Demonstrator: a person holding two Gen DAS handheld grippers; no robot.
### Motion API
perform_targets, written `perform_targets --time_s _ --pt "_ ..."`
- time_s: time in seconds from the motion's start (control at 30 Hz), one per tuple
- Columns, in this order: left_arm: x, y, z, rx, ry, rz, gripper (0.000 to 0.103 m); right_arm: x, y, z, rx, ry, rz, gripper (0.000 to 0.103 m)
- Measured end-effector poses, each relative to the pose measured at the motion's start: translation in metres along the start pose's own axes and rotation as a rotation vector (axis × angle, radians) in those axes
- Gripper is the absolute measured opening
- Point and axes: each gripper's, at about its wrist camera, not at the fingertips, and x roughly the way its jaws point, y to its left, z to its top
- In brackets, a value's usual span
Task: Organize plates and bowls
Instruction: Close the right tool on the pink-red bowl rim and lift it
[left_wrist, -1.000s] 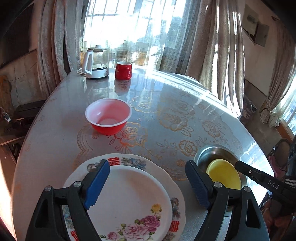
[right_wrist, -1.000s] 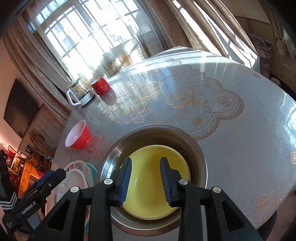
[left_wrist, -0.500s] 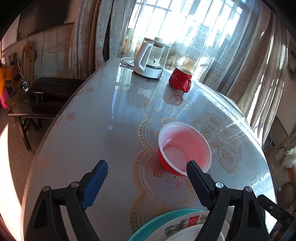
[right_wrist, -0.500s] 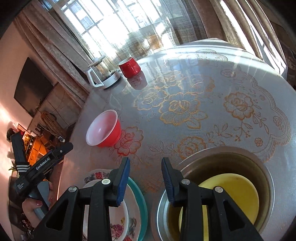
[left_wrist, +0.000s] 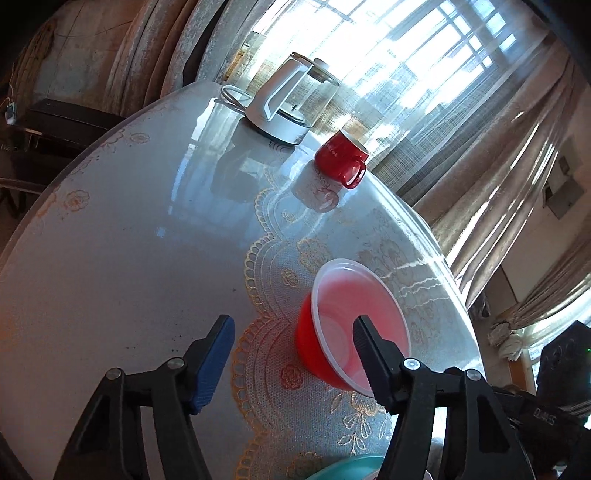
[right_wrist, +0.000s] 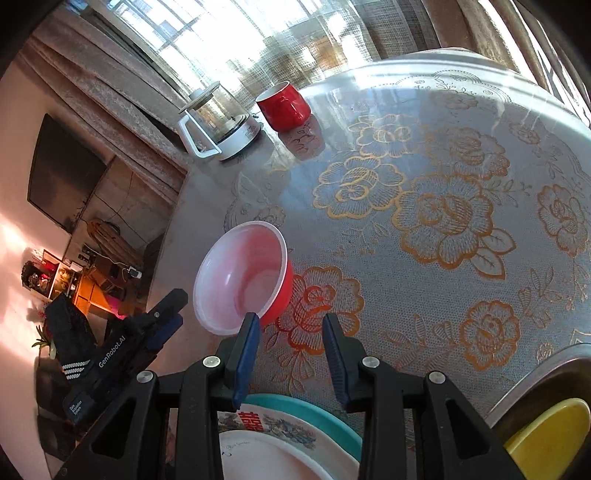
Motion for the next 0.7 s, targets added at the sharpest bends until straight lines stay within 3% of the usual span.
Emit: perform_targets --time_s 0.1,0.27,0.43,0.53,0.7 --pt "0.005 -0.004 0.000 0.040 0.006 0.019 0.062 0.019 0.006 0.009 0.006 0.028 -0.006 0.036" --pt "0.020 -0.006 -0.001 0.040 0.082 -0.019 0.050 0.049 0.011 0.014 0.020 0.093 -0.016 0.035" --pt "0.029 -0.012 -0.006 0.064 0.140 -0.044 0.031 0.061 0.011 0.008 0.018 0.125 -0.004 0.022" --pt "0.026 -0.015 -0.008 0.085 0.137 -0.037 0.023 0.058 0.011 0.006 0.014 0.116 -0.008 0.016" --pt "0.017 -0.026 -0.010 0.146 0.105 -0.032 0.020 0.042 0.010 -0.001 -0.003 0.082 -0.014 0.014"
